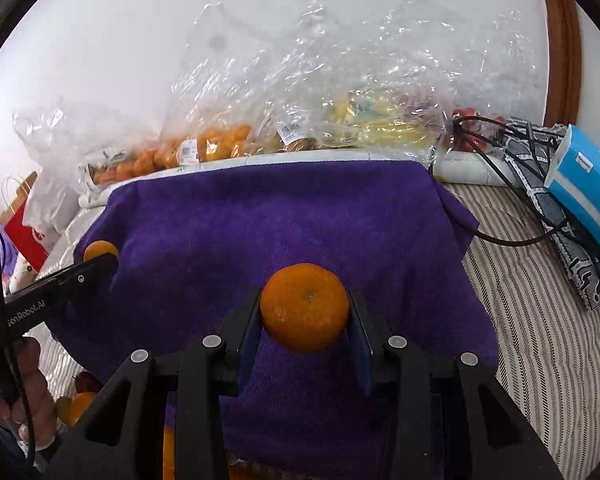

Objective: Organize fruits
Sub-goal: 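Lower both oranges onto the purple towel and open both tools, then withdraw both open tools from the towel, then grasp the small yellow-green fruit with the left tool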

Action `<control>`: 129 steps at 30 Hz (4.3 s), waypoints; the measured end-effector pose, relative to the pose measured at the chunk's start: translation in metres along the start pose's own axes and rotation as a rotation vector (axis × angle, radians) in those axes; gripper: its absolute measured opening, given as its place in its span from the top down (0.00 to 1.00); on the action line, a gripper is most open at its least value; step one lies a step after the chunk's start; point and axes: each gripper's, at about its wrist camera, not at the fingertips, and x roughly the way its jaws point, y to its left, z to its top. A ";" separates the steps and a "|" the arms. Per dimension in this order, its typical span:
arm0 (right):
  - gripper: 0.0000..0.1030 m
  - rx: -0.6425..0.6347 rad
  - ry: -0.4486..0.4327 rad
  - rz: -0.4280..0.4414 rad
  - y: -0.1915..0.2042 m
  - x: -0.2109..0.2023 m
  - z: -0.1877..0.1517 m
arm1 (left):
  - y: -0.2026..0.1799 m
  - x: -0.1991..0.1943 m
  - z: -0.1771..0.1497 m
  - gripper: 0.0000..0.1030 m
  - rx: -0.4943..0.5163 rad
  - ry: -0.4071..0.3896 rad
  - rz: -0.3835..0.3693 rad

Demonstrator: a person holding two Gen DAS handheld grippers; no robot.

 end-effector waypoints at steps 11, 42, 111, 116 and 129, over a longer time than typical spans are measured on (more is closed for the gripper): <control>0.59 -0.020 0.008 -0.019 0.001 0.001 -0.001 | 0.004 0.011 -0.004 0.66 -0.020 0.066 0.015; 0.45 -0.058 -0.110 -0.053 0.012 -0.026 -0.002 | -0.001 -0.012 0.002 0.23 -0.023 -0.040 -0.031; 0.34 -0.003 -0.167 -0.066 0.047 -0.214 -0.120 | 0.004 -0.107 -0.125 0.47 0.065 0.104 0.107; 0.34 0.013 -0.129 -0.049 0.041 -0.196 -0.120 | -0.004 -0.097 -0.125 0.47 0.122 0.102 0.104; 0.34 -0.005 -0.056 -0.046 0.039 -0.164 -0.125 | -0.013 -0.076 -0.104 0.74 0.142 0.097 0.080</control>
